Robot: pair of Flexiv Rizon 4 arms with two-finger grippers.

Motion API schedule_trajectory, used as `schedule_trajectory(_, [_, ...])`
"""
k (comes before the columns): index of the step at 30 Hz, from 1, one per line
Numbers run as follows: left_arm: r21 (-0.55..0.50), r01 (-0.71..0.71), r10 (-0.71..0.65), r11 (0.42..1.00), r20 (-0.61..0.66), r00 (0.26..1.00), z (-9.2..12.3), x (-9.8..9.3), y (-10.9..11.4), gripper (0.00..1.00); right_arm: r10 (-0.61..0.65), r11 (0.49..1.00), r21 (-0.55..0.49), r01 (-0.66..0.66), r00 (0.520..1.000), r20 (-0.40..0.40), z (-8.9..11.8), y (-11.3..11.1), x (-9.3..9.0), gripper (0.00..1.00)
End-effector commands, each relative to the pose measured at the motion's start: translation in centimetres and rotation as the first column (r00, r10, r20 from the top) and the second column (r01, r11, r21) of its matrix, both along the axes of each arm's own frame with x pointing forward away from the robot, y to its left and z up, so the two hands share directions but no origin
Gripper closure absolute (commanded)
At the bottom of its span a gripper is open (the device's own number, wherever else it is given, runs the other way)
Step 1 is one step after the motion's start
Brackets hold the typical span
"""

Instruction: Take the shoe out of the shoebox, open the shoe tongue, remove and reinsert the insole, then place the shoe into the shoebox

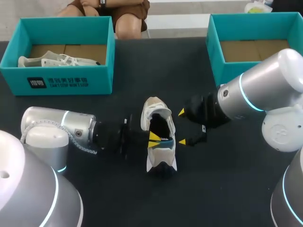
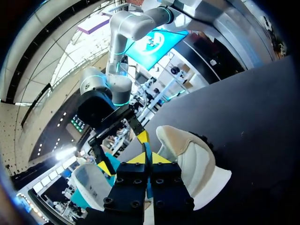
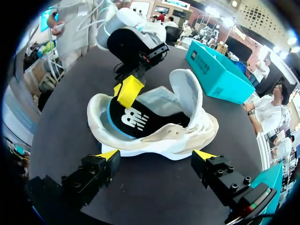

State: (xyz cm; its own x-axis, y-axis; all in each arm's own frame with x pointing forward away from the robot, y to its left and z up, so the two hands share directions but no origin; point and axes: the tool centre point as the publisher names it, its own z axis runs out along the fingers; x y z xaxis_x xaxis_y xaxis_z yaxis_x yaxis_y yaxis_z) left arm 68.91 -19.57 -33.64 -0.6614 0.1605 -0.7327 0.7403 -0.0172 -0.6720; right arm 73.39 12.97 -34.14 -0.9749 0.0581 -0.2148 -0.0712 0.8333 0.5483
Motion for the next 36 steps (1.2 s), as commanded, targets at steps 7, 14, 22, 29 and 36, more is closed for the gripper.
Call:
schedule_trajectory(7, [-0.017,0.005,-0.005,1.0,0.01,1.0,1.9,-0.5,1.2,0.71,-0.002,1.0,0.0,0.002,1.0,0.001,-0.1,0.0,-0.1,0.0])
schedule_trajectory(14, [-0.052,0.001,0.0,0.999,0.019,1.0,3.2,-1.0,1.6,0.39,-0.002,1.0,0.0,0.002,1.0,0.001,-0.1,0.0,-0.1,0.0])
schedule_trajectory(22, [-0.098,0.006,-0.005,0.995,0.017,1.0,4.3,-1.2,1.5,0.35,-0.002,1.0,0.0,0.002,1.0,0.001,-0.1,0.0,-0.1,0.0])
schedule_trajectory(29, [-0.089,0.057,-0.054,0.994,0.034,0.998,6.4,-0.6,1.8,0.28,-0.002,1.0,0.0,0.002,1.0,0.001,-0.1,0.0,-0.1,0.0])
schedule_trajectory(36, [-0.029,0.132,-0.131,0.991,0.053,0.99,8.4,0.5,2.7,0.0,-0.002,1.0,0.0,0.002,1.0,0.001,-0.1,0.0,-0.1,0.0])
